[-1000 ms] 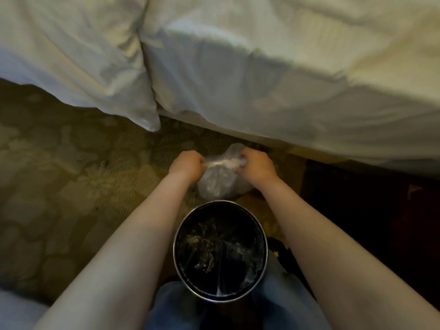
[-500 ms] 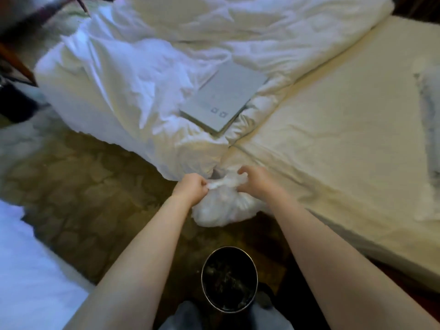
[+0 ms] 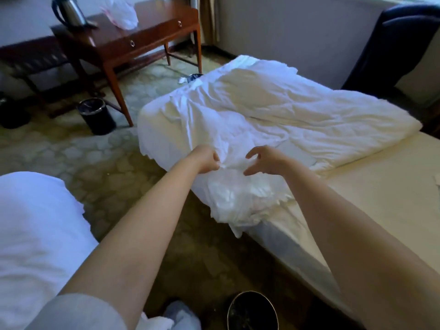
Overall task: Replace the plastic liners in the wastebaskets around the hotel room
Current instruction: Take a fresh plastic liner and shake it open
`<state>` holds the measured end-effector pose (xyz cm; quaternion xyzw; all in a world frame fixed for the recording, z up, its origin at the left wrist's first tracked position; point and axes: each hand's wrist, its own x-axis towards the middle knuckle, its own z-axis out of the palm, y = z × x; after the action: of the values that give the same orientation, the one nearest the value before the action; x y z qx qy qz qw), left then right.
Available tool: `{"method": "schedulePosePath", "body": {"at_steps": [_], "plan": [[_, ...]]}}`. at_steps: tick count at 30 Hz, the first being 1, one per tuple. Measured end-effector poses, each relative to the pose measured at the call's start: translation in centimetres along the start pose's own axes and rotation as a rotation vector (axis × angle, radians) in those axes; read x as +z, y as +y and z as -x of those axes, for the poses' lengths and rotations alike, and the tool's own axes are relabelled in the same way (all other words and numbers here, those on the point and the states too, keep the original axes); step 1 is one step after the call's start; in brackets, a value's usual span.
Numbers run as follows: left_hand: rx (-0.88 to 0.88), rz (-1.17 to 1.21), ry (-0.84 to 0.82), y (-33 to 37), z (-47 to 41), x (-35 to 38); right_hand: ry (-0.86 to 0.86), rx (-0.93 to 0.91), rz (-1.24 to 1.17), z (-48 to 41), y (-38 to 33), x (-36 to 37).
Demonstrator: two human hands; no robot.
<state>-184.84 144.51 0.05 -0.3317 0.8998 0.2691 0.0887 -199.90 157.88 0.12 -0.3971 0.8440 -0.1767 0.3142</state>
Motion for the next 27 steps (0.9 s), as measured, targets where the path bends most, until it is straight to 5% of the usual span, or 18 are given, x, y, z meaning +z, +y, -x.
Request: {"method": "schedulePosePath", "body": {"at_steps": [10, 21, 27], "plan": [[-0.045, 0.156, 0.085, -19.8, -2.9, -16.3, 0.026, -0.164, 0.227, -11.3, -23.6, 4.0], [-0.210, 0.342, 0.347, -38.4, 0.7, -27.9, -0.003, -0.606, 0.248, -22.3, -47.6, 10.8], [-0.329, 0.463, 0.361, -47.5, -1.0, -34.4, -0.052, -0.803, 0.185, -31.5, -58.0, 13.9]]}}
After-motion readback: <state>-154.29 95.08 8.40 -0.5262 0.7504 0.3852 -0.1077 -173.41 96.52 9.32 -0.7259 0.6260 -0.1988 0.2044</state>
